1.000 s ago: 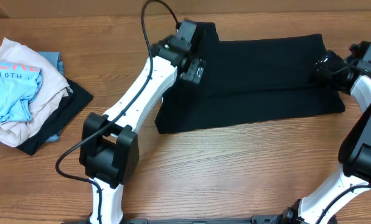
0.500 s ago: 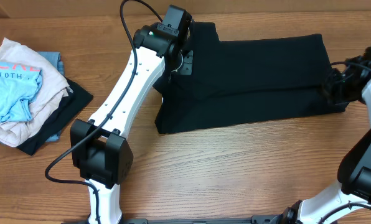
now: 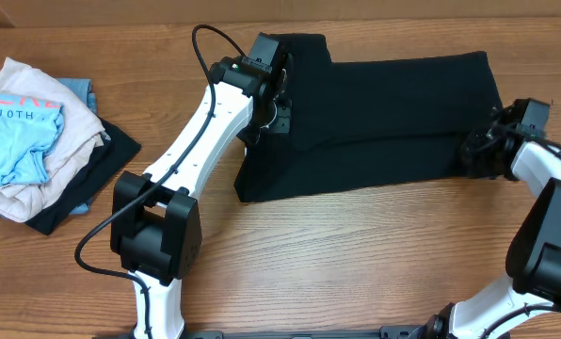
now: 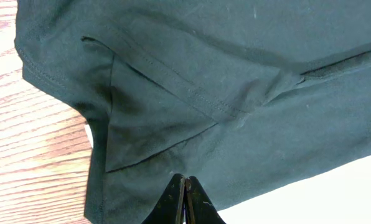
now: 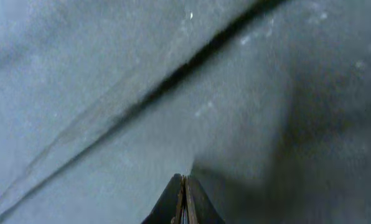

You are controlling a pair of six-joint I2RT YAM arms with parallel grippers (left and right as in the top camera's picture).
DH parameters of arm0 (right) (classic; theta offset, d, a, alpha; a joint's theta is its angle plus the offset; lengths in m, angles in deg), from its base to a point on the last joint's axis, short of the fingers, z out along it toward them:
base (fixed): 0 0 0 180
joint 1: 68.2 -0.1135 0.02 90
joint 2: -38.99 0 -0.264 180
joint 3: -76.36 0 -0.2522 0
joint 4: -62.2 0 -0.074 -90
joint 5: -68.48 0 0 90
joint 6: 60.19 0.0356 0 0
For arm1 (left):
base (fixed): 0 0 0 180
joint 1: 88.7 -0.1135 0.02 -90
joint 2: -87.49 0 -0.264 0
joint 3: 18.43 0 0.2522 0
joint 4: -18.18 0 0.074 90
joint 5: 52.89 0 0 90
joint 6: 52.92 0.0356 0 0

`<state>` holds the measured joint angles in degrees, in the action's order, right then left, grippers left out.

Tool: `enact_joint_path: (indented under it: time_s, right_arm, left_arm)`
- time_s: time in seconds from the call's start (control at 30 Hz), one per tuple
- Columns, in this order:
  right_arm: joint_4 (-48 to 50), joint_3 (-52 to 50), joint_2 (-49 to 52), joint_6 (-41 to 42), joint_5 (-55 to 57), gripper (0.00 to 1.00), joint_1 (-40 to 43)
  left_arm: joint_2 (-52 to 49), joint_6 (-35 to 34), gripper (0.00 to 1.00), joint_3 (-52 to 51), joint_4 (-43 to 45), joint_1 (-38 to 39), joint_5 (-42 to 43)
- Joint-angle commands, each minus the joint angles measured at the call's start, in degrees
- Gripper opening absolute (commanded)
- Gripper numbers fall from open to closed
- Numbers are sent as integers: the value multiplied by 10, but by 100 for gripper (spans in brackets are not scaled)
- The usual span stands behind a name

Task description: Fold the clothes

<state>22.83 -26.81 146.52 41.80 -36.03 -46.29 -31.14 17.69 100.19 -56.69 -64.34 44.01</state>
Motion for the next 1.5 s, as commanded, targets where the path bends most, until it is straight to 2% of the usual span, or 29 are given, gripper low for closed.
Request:
enact_joint_path:
  time_s: [0.0, 0.33, 0.47, 0.6, 0.77, 0.9, 1.03, 1.1, 1.17, 1.3, 1.33, 1.47]
  right_arm:
    - [69, -41, -7, 0, 5, 4, -2]
    - [148, -49, 3, 2, 21, 4, -2]
    - [170, -49, 46, 2, 20, 4, -2]
    - [236, -49, 83, 2, 18, 4, -2]
    - [270, 5, 82, 63, -3, 4, -2]
    - [288, 41, 82, 68, -7, 4, -2]
    - [363, 42, 82, 67, 15, 4, -2]
    - [388, 43, 81, 67, 15, 4, 0]
    - [360, 50, 62, 68, -2, 4, 10]
    - [234, 53, -14, 80, -6, 4, 43]
    - [193, 53, -31, 80, -6, 4, 52]
    - [85, 53, -47, 78, -5, 4, 67]
  left_arm:
    - [12, -6, 6, -6, 6, 0, 6]
    - [11, -5, 8, -6, 7, 0, 2]
    - [11, -3, 9, -6, 9, 0, 2]
    - [11, -3, 10, -6, 10, 0, 2]
    - [11, -3, 9, -6, 10, 0, 2]
    - [11, -3, 10, -6, 10, 0, 1]
    - [11, -3, 15, -6, 10, 0, -16]
    - [11, 2, 13, -6, 11, 0, -15]
    - [11, 12, 4, -4, 10, 0, -15]
    - [13, -3, 4, -2, -48, 0, -9]
    - [12, -4, 7, -2, -62, -1, -10]
    - [9, -21, 9, -12, -76, -4, 5]
